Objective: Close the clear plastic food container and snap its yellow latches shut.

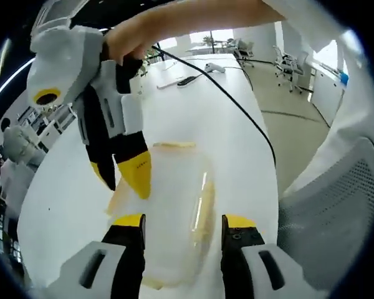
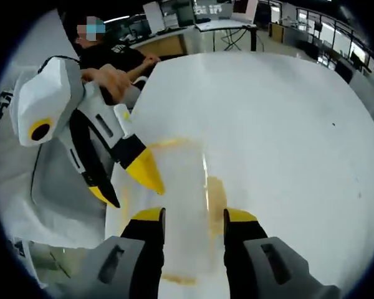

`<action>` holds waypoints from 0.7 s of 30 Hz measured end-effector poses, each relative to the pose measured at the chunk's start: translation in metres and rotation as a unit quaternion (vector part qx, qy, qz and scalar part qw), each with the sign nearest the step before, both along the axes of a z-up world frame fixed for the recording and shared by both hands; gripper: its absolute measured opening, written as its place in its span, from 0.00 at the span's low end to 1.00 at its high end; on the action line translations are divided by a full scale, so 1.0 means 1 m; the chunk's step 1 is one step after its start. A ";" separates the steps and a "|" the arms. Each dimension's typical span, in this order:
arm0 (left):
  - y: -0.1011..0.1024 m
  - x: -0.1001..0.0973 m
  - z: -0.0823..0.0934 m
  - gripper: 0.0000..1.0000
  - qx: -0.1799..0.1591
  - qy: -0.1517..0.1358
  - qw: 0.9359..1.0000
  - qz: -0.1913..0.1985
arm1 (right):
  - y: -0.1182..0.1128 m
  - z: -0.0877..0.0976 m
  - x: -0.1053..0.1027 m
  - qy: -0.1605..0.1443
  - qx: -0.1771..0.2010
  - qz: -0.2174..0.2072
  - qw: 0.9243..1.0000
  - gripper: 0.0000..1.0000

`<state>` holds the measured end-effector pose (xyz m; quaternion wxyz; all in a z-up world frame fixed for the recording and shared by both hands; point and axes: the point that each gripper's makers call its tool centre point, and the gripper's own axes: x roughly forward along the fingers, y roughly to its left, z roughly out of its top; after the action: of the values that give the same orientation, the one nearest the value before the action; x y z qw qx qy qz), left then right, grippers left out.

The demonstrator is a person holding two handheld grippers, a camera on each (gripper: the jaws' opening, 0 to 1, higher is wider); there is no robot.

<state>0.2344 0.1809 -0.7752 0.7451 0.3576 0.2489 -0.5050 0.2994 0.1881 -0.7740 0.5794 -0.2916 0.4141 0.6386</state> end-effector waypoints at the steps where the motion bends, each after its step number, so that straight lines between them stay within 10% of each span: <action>1: -0.001 0.000 -0.001 0.43 0.001 -0.002 1.000 -0.003 | -0.001 -0.002 -0.001 0.008 -0.006 0.004 1.000 0.32; 21: -0.001 0.005 0.000 0.40 -0.001 -0.001 1.000 0.018 | 0.001 -0.008 -0.007 0.080 -0.066 0.013 0.994 0.32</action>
<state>0.2396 0.1803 -0.7748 0.7545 0.3527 0.2541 -0.4917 0.2928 0.1890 -0.7819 0.5151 -0.2826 0.4967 0.6389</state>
